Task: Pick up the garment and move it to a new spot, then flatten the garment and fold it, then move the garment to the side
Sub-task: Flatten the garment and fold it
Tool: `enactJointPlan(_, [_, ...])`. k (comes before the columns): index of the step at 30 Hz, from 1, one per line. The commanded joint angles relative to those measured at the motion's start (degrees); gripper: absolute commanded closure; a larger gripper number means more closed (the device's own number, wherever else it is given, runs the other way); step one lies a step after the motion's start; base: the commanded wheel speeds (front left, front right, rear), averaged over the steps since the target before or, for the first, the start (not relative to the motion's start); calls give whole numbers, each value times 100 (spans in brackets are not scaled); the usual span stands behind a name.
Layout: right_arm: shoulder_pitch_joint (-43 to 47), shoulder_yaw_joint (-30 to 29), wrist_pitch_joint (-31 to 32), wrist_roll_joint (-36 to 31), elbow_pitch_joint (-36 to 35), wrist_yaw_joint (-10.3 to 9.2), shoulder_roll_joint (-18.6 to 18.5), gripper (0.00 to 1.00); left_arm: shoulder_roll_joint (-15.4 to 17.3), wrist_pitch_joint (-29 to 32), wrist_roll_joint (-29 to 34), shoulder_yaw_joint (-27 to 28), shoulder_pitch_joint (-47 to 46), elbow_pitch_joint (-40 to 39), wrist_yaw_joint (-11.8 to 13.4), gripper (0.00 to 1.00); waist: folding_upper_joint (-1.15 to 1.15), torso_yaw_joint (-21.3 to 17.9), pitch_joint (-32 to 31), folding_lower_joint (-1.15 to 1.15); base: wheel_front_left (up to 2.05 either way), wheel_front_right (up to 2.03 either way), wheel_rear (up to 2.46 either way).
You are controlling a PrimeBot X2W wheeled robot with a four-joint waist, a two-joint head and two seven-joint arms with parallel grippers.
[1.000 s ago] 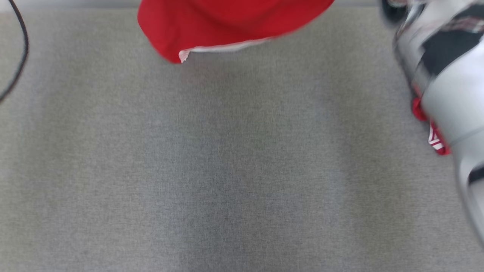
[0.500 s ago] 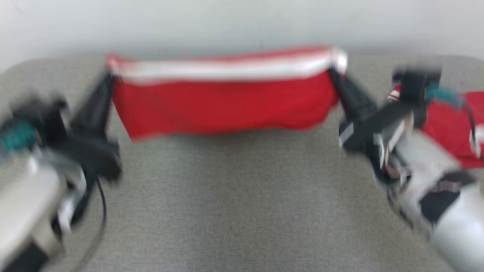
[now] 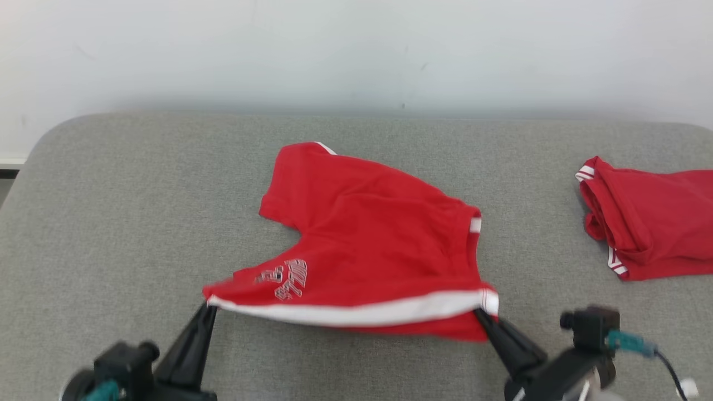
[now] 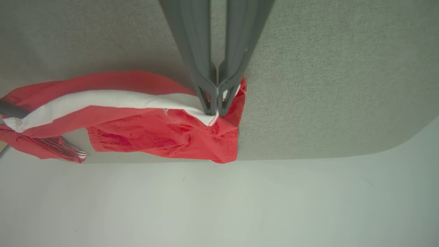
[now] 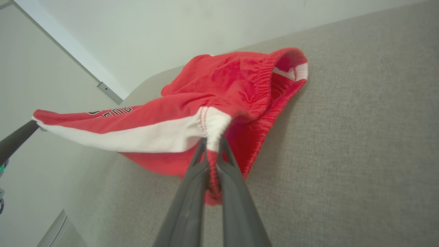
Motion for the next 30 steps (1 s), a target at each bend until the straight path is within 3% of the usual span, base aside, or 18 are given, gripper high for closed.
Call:
enactJointPlan(1, [157,-49,-22,-62,-54,-16,-64,100,-80,-18,16,92,190,18,-19,100,1,26,-36,1,0,0,0])
enactJointPlan(8, [1215,-132,74,-65,-579,-16,-198,100,-368,-18,403,432,1044,531,-247,100,1,65,-68,1,0,0,0])
enactJointPlan(16, [1717,-408,229,-196,-937,-16,-101,100,-640,-19,709,862,1269,1071,-621,100,1,31,-56,1,0,0,0])
enactJointPlan(23, [1570,-906,222,-198,-1295,-16,41,100,-427,43,1116,1058,480,1111,-984,100,1,-130,115,1,0,0,0])
enactJointPlan(30, [774,-1293,375,-382,-1142,-16,372,100,-110,656,1389,918,-1274,1362,-1585,100,1,-457,678,1,0,0,0])
